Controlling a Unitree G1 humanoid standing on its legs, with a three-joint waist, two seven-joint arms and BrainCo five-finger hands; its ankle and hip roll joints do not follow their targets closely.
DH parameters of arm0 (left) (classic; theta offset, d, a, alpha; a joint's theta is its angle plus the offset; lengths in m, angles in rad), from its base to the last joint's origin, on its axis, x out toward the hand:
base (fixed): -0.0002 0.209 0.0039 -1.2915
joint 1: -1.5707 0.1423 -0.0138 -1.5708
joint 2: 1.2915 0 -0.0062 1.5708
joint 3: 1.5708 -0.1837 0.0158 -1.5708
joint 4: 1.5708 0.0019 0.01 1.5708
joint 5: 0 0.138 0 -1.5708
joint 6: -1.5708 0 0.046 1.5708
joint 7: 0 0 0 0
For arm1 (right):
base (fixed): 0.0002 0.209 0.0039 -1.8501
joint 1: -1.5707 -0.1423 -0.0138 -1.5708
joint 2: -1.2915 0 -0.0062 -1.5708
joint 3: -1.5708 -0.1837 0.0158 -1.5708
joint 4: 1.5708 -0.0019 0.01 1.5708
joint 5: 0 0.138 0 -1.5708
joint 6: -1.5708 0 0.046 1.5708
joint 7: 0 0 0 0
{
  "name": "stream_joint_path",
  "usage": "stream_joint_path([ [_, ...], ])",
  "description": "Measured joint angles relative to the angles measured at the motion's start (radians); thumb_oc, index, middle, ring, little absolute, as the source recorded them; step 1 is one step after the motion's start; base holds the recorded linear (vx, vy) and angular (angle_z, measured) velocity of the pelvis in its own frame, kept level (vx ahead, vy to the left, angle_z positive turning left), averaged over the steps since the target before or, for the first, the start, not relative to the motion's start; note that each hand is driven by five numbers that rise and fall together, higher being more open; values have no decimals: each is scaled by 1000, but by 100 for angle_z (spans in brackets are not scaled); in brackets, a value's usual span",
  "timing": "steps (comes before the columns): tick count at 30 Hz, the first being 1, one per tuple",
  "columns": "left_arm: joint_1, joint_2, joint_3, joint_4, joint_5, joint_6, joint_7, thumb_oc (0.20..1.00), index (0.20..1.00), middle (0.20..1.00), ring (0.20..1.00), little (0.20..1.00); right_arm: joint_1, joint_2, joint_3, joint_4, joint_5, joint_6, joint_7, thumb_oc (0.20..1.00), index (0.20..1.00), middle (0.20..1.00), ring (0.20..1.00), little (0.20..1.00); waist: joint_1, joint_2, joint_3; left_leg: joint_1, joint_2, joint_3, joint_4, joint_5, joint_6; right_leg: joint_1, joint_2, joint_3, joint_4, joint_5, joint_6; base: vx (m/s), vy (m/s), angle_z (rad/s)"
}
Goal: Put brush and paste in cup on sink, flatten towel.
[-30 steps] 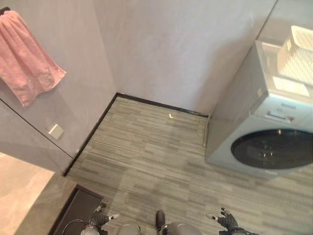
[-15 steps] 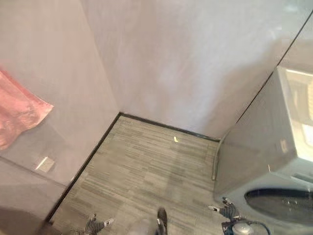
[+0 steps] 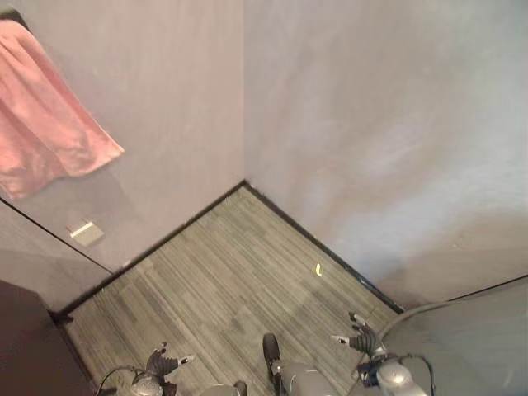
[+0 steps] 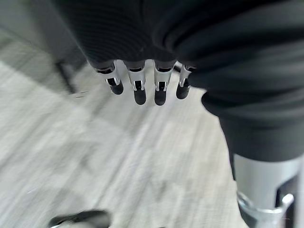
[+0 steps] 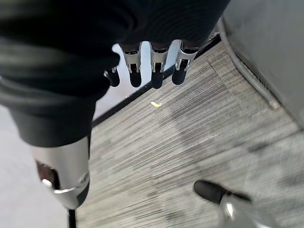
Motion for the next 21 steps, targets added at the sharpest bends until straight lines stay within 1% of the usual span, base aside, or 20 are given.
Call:
stream_joint_path([
  [1,-3,0,0,0,0,-2,2,1000,1000,1000,1000,1000,-3,-3,7,-3,-15,-1,2,1000,1000,1000,1000,1000,0,-15,7,-1,4,-5,-2,2,-2,11,-1,-13,-25,3,2,-58,-54,24],
  [3,-15,0,0,-2,0,-2,3,1000,1000,1000,1000,1000,-4,1,10,-3,-16,-1,4,1000,1000,1000,1000,1000,3,-29,17,-2,7,-7,-23,19,-18,12,-5,-18,-46,2,2,-53,-40,15],
  [4,-15,0,0,-3,0,-3,3,1000,1000,1000,1000,1000,-4,2,10,-3,-15,-2,4,1000,1000,1000,1000,1000,2,-32,22,-1,8,-6,-36,29,-27,12,-9,-20,-52,-3,9,-21,-35,12],
  [5,-19,-5,1,-15,-1,-6,4,1000,1000,1000,1000,1000,-11,2,11,-1,-15,-3,4,1000,1000,1000,1000,1000,3,-12,38,-5,38,-14,-62,52,-22,8,-10,-65,-57,-42,55,-20,-32,10],
  [6,-21,-5,3,-28,-1,-8,5,1000,1000,1000,1000,1000,-13,5,12,2,-15,-3,5,1000,1000,1000,1000,1000,7,4,48,-8,53,-16,-70,55,-26,-6,-8,-103,-21,-39,46,-32,-35,15],
  [7,-19,-4,3,-39,-2,-8,7,1000,1000,1000,1000,1000,-6,6,19,1,-15,-4,6,1000,1000,1000,1000,1000,5,6,50,-9,59,-26,-72,57,-30,-3,-14,-127,10,-38,37,-51,-20,47],
  [8,-22,0,1,-38,-4,-15,13,1000,1000,1000,1000,1000,17,9,33,6,-15,-5,6,1000,1000,1000,1000,1000,7,3,46,-26,46,-62,-71,65,-44,29,-40,-131,-15,-48,22,-48,-13,63],
  [11,-33,-5,1,-39,-8,-23,26,1000,1000,1000,1000,1000,13,12,37,19,-15,-5,2,1000,1000,1000,1000,1000,14,17,54,-56,43,-86,-62,74,-59,33,-53,-169,-48,-27,-1,-39,11,75],
  [12,-75,-18,-3,-72,-13,-22,28,1000,1000,1000,1000,1000,13,-4,37,5,-15,-5,-4,1000,1000,1000,1000,1000,-12,45,70,-127,47,-20,-38,95,-98,35,-88,-269,-64,-21,-13,-59,106,160],
  [13,-86,-22,-4,-93,-13,-30,29,1000,1000,1000,1000,1000,14,-9,35,6,-15,-4,-4,1000,1000,1000,1000,1000,-18,55,76,-141,61,25,-38,104,-87,35,-91,-297,-63,-31,-22,-42,121,153],
  [14,-83,-21,-3,-105,-14,-42,34,1000,1000,1000,1000,1000,2,-4,34,9,-15,-1,-3,1000,1000,1000,1000,1000,2,54,76,-130,61,33,-57,123,-86,30,-91,-293,-59,-38,-19,-51,174,47],
  [15,-84,-19,-4,-117,-16,-37,39,1000,1000,1000,1000,1000,-22,1,35,7,-15,-4,-6,1000,1000,1000,1000,1000,8,52,77,-131,78,88,-70,123,-87,37,-107,-301,-59,-32,-22,1,122,99],
  [16,-88,-30,-9,-144,-32,-30,44,1000,1000,1000,1000,1000,-46,3,25,-2,-15,-6,-29,1000,1000,1000,1000,1000,-46,55,83,-174,140,333,-12,68,-81,56,-152,-379,-75,-41,-7,30,153,102],
  [17,-80,-39,-10,-187,-44,-35,47,1000,1000,1000,1000,1000,-61,-2,25,5,-15,-1,-36,1000,1000,1000,1000,1000,-42,59,82,-167,147,322,-20,69,-81,49,-165,-378,-57,-50,7,88,160,92],
  [18,-71,-47,-11,-202,-44,-41,46,1000,1000,1000,1000,1000,-71,-5,25,5,-15,-1,-38,1000,1000,1000,1000,1000,-27,77,81,-144,151,300,-34,69,-81,49,-159,-367,-48,-52,13,127,199,-17],
  [19,-65,-52,-11,-204,-44,-41,47,1000,1000,1000,1000,1000,-81,-7,26,1,-16,-4,-40,1000,1000,1000,1000,1000,-23,95,79,-129,152,287,-50,88,-82,53,-152,-360,-42,-57,22,143,211,-29],
  [20,-63,-51,-11,-202,-44,-37,47,1000,1000,1000,1000,1000,-92,-2,26,7,-15,-1,-41,1000,1000,1000,1000,1000,-23,96,80,-134,143,275,-41,105,-79,56,-158,-357,-39,-58,30,96,152,-24],
  [21,-45,-49,-7,-218,-44,-36,46,1000,1000,1000,1000,1000,-97,3,23,11,-14,3,-41,1000,1000,1000,1000,1000,-21,96,80,-126,128,269,-39,114,-63,56,-168,-344,-25,-63,40,163,224,-13],
])
